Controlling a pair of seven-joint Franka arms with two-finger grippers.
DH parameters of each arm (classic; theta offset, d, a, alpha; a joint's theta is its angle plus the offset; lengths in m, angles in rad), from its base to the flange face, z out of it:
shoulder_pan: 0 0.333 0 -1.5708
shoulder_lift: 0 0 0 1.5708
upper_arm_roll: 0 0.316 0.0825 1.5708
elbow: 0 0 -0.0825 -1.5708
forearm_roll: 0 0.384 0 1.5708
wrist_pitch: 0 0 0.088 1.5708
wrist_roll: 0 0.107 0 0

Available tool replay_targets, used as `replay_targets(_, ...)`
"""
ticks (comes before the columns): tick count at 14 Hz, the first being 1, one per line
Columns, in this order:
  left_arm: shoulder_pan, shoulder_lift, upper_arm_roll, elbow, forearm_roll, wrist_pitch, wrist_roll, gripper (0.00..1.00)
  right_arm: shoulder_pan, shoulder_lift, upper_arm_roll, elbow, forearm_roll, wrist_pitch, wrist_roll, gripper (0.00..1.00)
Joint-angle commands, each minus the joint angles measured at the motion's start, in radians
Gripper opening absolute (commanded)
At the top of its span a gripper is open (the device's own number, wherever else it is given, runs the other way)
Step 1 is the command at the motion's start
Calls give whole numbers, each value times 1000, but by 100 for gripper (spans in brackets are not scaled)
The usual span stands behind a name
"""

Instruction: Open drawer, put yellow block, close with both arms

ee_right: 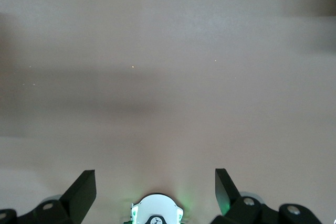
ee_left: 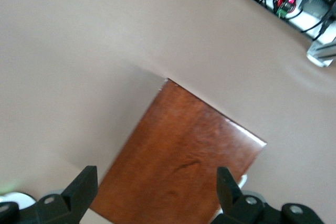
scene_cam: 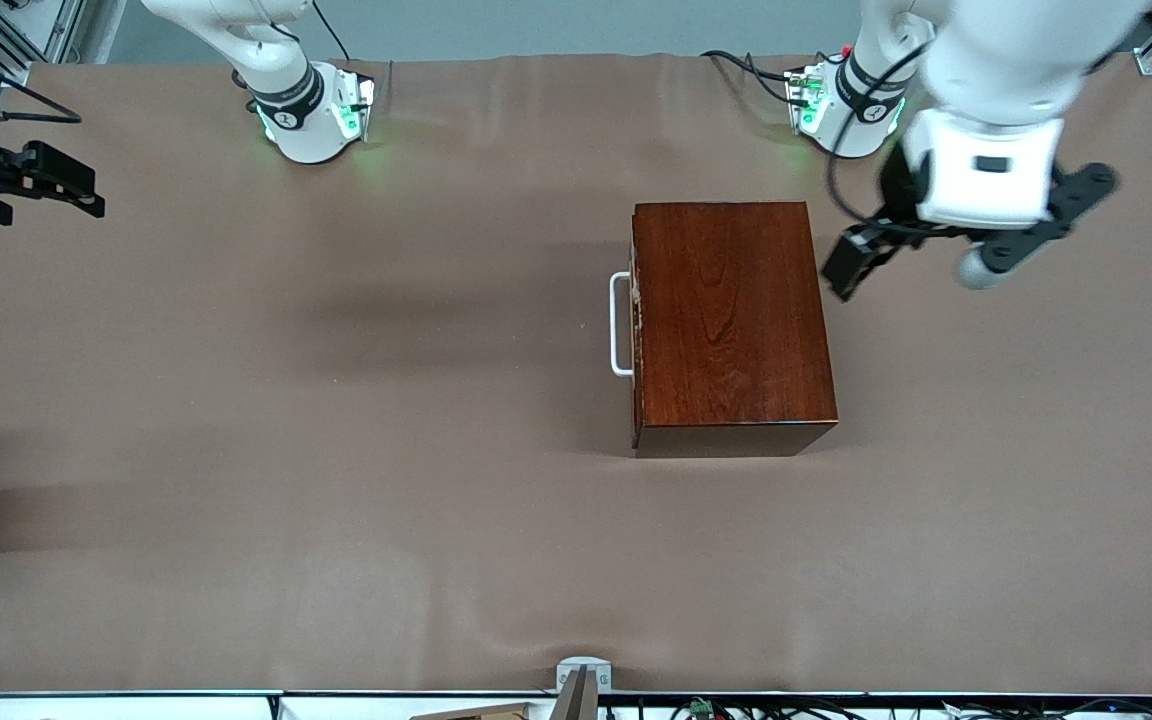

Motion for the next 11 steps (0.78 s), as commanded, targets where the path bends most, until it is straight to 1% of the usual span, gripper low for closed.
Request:
replay_targets(1, 76, -38, -8, -35, -3, -39, 226, 100, -16, 0, 10, 11, -6, -10, -10, 100)
replay_targets(3, 125, -48, -13, -50, -2, -44, 277, 100, -15, 0, 10, 11, -6, -10, -10, 100)
replay_targets(5, 156, -83, -17, -97, 0, -42, 310, 100, -15, 0, 10, 11, -6, -10, -10, 100)
replay_targets(6, 212, -111, -57, -125, 4, -39, 347, 100, -15, 0, 10, 11, -6, -10, -10, 100)
replay_targets(8, 370, -139, -202, -148, 9, -38, 448, 100, -15, 0, 10, 10, -6, -10, -10, 100)
replay_targets(9, 405, -157, -229, -169, 9, -36, 488, 100, -15, 0, 10, 11, -6, -10, -10, 100)
replay_targets(10, 416, -180, -230, -201, 9, -31, 540, 100, -15, 0, 10, 8, -6, -10, -9, 100)
replay_targets(11, 450, -211, -240, -235, 8, -19, 635, 100, -15, 0, 10, 8, -6, -15, -10, 100)
